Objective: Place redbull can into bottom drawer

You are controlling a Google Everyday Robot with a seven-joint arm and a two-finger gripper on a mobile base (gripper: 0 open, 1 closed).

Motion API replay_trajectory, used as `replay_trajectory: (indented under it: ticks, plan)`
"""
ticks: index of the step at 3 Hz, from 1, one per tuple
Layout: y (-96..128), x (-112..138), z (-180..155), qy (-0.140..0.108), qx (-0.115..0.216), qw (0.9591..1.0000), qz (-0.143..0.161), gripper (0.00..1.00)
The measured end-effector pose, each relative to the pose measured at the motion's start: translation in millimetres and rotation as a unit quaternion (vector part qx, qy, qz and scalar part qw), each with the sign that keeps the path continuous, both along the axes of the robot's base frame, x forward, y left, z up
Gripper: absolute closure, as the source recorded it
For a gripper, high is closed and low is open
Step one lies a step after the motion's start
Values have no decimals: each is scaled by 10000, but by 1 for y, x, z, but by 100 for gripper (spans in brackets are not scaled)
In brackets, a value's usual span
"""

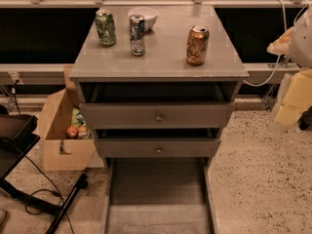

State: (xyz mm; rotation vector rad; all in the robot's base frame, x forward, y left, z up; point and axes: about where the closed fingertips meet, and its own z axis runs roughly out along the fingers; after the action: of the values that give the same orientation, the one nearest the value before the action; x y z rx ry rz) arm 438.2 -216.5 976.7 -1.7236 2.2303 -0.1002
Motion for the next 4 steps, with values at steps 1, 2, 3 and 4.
replay_trajectory:
  ticks: [1,2,3,4]
  plan:
    - [0,0,0,0,0,10000,0,0]
    - [8,15,-5,-252,313,9992,-28,0]
    - [38,60,-33,-497,1028,9933,-159,0]
    - [71,99,-53,-761,1866,9792,-248,0]
